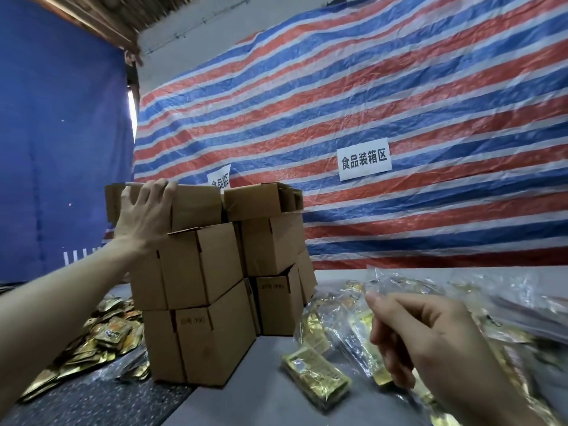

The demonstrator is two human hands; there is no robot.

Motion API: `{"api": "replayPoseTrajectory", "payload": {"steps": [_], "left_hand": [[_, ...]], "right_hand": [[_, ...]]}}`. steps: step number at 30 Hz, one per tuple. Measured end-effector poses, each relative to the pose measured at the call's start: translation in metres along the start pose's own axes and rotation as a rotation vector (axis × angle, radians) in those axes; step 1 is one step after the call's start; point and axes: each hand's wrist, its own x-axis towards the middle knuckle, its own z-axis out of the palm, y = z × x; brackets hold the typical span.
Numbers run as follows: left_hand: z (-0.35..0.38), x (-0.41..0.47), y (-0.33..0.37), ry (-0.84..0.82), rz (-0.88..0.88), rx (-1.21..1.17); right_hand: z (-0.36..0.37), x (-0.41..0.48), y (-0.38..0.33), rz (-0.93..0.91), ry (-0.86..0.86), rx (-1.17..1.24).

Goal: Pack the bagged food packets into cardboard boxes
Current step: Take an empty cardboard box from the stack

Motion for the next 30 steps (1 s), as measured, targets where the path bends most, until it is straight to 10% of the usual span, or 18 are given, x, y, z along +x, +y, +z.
{"api": "replayPoseTrajectory", "payload": {"steps": [10, 20, 30], "left_hand": [[-0.088, -0.034, 0.053, 0.432, 0.171, -0.339], [-0.136, -0.140, 0.189, 0.512, 0.289, -0.764], [-0.124, -0.232, 0.317, 0.453, 0.353, -1.086]], "right_hand": [[0.011, -0.017, -0.011, -0.120, 0.146, 0.007], [-0.040, -0.038, -0.021, -0.049, 0.467, -0.181], [-0.116, -0.102, 0.006, 0.527, 0.510, 0.082]]}}
